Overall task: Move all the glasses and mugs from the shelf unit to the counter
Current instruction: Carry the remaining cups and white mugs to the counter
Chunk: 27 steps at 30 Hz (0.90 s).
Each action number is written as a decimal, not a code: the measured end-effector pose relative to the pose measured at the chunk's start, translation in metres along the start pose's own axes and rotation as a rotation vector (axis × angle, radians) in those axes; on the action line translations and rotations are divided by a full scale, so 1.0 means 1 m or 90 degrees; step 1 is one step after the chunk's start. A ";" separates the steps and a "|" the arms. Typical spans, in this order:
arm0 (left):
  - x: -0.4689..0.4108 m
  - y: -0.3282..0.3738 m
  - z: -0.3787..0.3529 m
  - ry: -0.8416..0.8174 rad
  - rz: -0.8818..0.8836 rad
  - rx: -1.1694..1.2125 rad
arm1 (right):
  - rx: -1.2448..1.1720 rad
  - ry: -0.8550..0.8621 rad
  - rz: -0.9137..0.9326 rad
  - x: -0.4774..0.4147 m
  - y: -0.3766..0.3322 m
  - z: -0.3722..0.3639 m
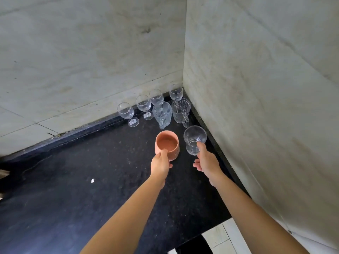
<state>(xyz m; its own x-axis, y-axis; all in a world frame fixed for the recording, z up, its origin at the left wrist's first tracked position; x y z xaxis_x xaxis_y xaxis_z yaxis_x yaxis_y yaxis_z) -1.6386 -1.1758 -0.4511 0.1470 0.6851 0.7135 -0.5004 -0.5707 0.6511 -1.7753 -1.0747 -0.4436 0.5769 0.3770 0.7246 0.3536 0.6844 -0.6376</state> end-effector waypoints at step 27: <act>-0.028 0.021 -0.027 -0.024 -0.073 -0.215 | 0.076 0.008 0.016 -0.037 -0.014 0.009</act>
<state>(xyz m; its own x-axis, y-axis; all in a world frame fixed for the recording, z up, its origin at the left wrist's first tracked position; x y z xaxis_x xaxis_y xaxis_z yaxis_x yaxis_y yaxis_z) -1.6763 -1.1943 -0.4647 0.2468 0.7156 0.6534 -0.7319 -0.3043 0.6097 -1.8086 -1.0922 -0.4595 0.5944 0.3872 0.7048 0.2498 0.7442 -0.6195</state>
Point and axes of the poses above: each hand's wrist, its own x-axis away from the middle knuckle, its own z-axis out of the back of the hand, y = z × x, the point moved 2 cm from there along -x, towards the middle knuckle, and after that the axes turned 2 degrees about y, right-handed, at the moved point
